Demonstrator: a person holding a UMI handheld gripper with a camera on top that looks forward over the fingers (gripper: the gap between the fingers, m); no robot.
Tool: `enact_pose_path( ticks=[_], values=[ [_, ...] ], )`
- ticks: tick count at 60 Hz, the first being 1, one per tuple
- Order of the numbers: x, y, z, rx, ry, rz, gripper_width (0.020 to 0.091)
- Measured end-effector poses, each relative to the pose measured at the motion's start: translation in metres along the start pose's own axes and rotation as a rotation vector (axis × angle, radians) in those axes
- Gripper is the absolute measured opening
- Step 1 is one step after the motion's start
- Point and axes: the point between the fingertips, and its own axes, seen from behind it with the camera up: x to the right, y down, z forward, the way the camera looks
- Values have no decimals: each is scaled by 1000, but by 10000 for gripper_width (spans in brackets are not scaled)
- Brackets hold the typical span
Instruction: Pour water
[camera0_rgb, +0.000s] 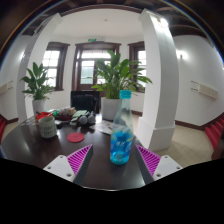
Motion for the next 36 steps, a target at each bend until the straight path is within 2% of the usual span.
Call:
enact_pose_path(
  ticks=[10, 19, 22, 27, 30, 36],
  values=[
    [24, -29, 56, 73, -4, 18, 855],
    [25, -29, 91, 51, -40, 21, 836],
    [24, -28, 100, 62, -45, 28, 783],
    [19, -32, 106, 97, -61, 23, 630],
    [19, -34, 107, 106, -45, -9, 563],
    [18, -37, 106, 128, -46, -15, 501]
  ],
)
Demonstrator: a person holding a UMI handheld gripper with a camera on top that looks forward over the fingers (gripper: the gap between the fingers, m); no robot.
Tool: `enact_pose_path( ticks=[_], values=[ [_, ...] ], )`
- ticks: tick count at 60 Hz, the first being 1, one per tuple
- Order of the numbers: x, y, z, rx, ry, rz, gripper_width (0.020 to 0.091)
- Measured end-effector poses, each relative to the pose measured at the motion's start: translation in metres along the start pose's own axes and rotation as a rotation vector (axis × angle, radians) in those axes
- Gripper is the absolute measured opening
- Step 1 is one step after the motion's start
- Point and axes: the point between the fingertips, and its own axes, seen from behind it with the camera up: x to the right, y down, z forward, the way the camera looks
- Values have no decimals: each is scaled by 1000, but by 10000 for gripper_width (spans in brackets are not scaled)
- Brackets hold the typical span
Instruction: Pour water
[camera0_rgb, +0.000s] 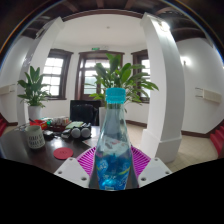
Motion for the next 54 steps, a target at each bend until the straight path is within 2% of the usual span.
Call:
enact_pose_path(
  ticks=[5, 7, 8, 29, 41, 54],
  values=[
    [1, 1, 0, 15, -1, 27, 406],
    [1, 0, 0, 20, 1, 29, 405],
    [1, 0, 0, 21, 1, 28, 364],
    [-10, -9, 5, -8, 33, -92, 362],
    [-80, -40, 31, -23, -12, -547, 361],
    [-163, -68, 79, 4, -29, -1196, 360]
  ],
)
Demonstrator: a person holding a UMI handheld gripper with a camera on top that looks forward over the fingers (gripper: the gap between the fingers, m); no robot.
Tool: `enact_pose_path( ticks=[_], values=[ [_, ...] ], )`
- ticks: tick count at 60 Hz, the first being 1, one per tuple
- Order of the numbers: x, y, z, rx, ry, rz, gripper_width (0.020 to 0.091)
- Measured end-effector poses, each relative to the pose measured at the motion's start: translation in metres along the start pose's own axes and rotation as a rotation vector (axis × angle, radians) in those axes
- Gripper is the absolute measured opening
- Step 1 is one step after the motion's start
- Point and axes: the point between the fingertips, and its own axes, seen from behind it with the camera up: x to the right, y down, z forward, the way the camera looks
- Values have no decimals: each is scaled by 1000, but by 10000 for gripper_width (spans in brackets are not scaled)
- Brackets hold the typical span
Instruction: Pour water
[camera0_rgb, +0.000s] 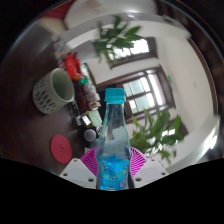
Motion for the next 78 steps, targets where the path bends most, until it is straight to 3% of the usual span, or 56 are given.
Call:
enact_pose_path(
  ticks=[13, 29, 34, 44, 56, 66, 78],
  values=[
    [-6, -64, 30, 64, 58, -554, 376],
    [-5, -96, 43, 73, 105, -969, 383],
    [-5, -100, 46, 61, 116, -1000, 360],
    [-6, -100, 46, 52, 112, -992, 384],
    [8, -98, 32, 82, 87, -610, 379],
    [10, -89, 24, 81, -30, 64, 383],
    [6, -82, 25, 152, -164, 680, 381]
  ],
)
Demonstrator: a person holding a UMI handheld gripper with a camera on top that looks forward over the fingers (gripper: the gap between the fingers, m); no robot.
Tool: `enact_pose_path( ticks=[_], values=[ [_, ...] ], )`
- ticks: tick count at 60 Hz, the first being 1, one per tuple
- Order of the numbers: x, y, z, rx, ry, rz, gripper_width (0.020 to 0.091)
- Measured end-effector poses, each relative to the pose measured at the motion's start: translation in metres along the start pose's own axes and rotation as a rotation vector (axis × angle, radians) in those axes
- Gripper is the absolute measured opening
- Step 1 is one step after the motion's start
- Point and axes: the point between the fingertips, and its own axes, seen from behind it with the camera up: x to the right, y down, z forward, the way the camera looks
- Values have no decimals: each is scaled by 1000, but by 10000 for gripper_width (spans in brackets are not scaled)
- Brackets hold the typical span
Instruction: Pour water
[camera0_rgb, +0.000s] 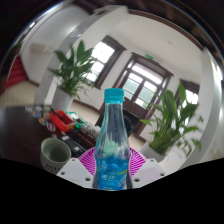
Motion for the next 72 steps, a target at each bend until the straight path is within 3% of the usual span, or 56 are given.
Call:
enact_pose_path(
  ticks=[14, 24, 25, 27, 38, 50, 54, 56, 60, 72],
  values=[
    [-12, 46, 12, 10, -98, 500, 381],
    [-10, 77, 22, 24, -69, 538, 380],
    [-11, 83, 23, 15, -68, 537, 416],
    [-8, 79, 20, 54, -66, 537, 385],
    [-13, 80, 18, 67, -43, 488, 382],
    [-14, 81, 17, 51, -50, 503, 567],
    [-16, 89, 12, 5, -51, 526, 808],
    [-15, 90, 9, -3, -44, 535, 882],
    [-11, 93, -6, -16, -22, 550, 839],
    [-16, 104, -86, -77, 27, 559, 855]
  ],
)
